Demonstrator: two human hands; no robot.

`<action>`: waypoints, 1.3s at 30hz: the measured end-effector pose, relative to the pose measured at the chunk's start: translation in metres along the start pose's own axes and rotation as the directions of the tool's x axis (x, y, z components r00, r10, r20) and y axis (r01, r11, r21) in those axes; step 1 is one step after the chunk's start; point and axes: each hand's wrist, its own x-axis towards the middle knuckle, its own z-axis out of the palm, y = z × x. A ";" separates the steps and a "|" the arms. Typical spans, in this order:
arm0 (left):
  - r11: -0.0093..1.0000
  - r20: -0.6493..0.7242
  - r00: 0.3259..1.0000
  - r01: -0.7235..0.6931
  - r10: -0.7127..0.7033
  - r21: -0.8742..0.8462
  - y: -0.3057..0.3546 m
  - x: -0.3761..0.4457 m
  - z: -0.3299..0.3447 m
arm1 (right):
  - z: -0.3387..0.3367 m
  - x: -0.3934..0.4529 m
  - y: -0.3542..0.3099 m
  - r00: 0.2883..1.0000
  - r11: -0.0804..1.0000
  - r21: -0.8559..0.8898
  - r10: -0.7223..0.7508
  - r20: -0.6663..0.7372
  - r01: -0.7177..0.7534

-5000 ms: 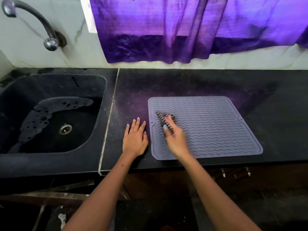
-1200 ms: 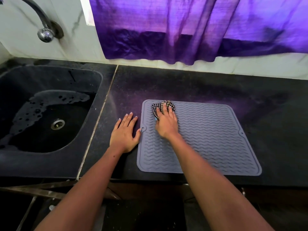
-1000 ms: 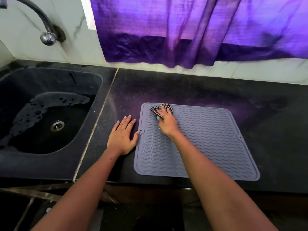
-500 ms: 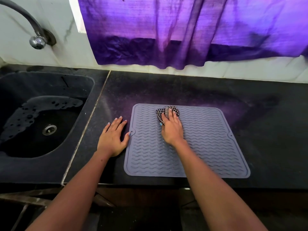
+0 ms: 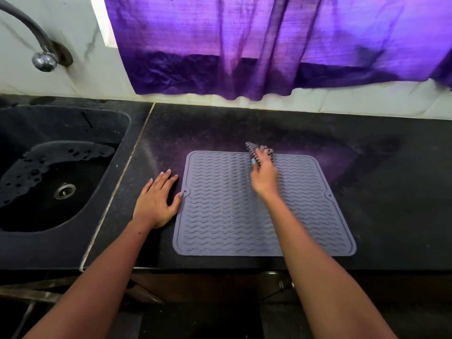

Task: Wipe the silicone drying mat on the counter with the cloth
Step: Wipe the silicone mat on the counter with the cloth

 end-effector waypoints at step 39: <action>1.000 0.005 1.000 0.005 -0.005 0.025 0.000 0.000 0.000 | -0.066 0.020 0.036 0.920 0.852 0.473 0.344 -0.187 -0.223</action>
